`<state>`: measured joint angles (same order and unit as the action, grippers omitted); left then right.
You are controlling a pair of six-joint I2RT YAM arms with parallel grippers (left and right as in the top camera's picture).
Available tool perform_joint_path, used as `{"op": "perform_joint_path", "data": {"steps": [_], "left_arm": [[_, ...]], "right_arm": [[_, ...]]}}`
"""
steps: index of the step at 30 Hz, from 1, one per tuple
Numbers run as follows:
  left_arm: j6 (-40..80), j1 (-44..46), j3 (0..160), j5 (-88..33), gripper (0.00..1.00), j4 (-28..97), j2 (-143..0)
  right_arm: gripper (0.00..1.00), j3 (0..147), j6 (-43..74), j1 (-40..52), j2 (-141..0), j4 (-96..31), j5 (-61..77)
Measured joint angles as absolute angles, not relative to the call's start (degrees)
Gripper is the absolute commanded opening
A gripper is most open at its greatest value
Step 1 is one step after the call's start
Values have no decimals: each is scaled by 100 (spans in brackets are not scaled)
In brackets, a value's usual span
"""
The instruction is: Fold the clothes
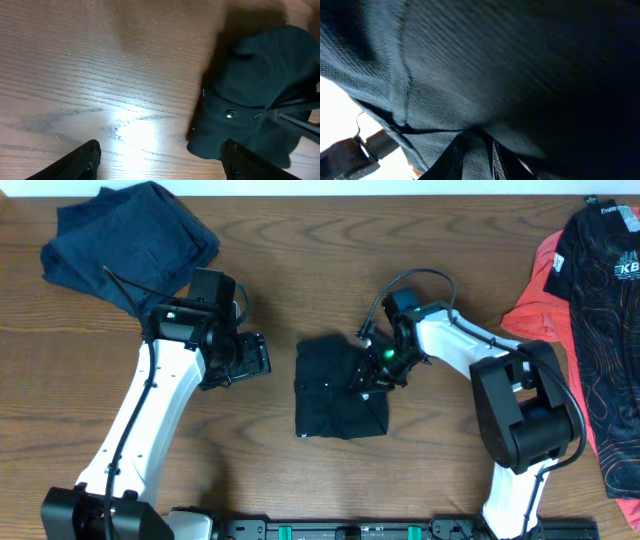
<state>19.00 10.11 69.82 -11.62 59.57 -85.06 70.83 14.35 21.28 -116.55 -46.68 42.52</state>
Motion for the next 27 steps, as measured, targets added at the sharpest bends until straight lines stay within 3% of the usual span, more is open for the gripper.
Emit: {"op": "perform_joint_path", "data": {"steps": [4,12,15,27], "left_arm": [[1815,1011,6982,-1162,79,5922,-8506],[1664,1011,6812,-1387,79,5408,-8508],[1490,1011,6552,-1800,79,4984,-8508],[1044,794,5216,-3328,79,3120,-8801]], "right_arm": [[27,7105,1614,1957,-11515,-5127,3726],[63,7249,1774,1855,-9981,-5787,2644],[70,7393,1774,1855,-9277,-5874,2488],[67,7430,1544,1855,-8320,-6670,2331]]}}
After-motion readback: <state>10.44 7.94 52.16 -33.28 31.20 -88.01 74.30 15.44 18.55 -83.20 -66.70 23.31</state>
